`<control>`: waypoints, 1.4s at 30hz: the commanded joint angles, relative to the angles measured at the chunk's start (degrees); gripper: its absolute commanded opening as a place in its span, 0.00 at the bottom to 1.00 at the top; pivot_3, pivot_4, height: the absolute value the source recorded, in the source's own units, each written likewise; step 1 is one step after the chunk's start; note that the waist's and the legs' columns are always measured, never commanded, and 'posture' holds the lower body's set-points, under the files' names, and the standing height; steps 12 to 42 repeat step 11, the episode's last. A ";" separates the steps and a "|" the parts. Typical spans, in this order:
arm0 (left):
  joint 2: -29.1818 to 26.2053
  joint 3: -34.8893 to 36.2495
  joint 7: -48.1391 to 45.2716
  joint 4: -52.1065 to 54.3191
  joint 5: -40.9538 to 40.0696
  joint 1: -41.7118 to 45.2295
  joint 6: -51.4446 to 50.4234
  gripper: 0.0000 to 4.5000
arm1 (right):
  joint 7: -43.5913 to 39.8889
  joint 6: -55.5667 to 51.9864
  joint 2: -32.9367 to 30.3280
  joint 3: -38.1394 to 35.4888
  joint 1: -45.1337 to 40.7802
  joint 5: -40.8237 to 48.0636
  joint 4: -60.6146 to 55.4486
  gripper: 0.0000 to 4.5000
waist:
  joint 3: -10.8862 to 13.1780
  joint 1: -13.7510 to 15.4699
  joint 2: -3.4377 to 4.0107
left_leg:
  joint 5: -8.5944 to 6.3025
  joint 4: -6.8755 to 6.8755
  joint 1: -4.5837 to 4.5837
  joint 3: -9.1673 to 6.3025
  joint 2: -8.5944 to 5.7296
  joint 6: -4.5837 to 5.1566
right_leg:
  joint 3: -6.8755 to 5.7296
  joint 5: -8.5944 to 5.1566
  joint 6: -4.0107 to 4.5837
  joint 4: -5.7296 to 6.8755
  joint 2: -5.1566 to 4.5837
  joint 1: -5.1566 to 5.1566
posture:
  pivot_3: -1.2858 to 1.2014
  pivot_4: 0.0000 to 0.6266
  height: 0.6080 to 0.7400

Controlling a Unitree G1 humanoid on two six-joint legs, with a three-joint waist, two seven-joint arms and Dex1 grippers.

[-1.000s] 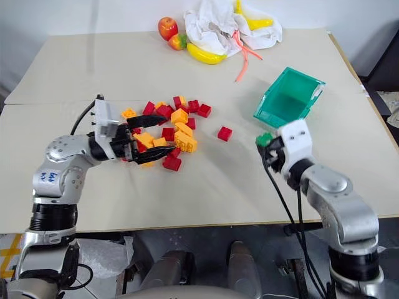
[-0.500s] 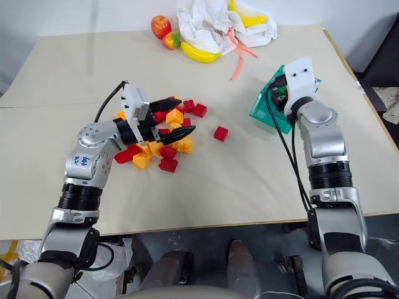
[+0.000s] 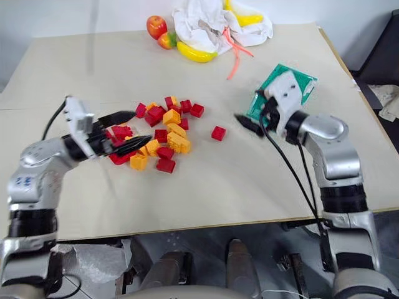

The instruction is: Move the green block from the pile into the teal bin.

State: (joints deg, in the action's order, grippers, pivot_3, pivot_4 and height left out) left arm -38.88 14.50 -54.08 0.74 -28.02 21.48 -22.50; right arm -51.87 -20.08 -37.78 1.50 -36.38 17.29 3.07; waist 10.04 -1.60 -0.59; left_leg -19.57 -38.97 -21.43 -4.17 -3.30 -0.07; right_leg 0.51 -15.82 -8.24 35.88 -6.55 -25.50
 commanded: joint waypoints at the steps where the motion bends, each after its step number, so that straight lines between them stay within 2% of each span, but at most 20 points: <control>1: -4.55 7.97 -1.78 2.53 -1.77 -6.82 0.89 1.00 | -13.95 6.18 -3.33 0.86 0.71 2.97 0.36 1.00 | 0.00 0.04 0.00 | -0.01 0.00 0.00 0.00 0.01 0.01 | 0.00 0.00 0.00 -0.02 0.00 0.02 | 0.52 0.24 1.00; 6: -7.15 17.15 -1.69 0.62 -2.40 -17.23 1.35 1.00 | -25.42 14.67 -4.55 1.56 -0.88 1.95 13.47 1.00 | 0.01 0.04 0.01 | -0.07 0.00 0.06 0.01 0.03 0.04 | 0.00 0.00 0.01 -0.07 -0.02 0.06 | 0.52 0.24 1.00; 11: -7.26 18.75 -1.52 -0.10 -2.61 -19.03 1.98 1.00 | -26.92 18.62 -3.10 1.81 -4.56 -0.12 21.20 1.00 | 0.04 0.27 0.06 | -0.09 -0.02 0.08 0.01 0.02 0.04 | 0.00 -0.01 0.03 -0.21 -0.03 0.07 | 0.52 0.24 1.00; 42: -7.26 18.75 -1.52 -0.10 -2.61 -19.03 1.98 1.00 | -26.92 18.62 -3.10 1.81 -4.56 -0.12 21.20 1.00 | 0.04 0.27 0.06 | -0.09 -0.02 0.08 0.01 0.02 0.04 | 0.00 -0.01 0.03 -0.21 -0.03 0.07 | 0.52 0.24 1.00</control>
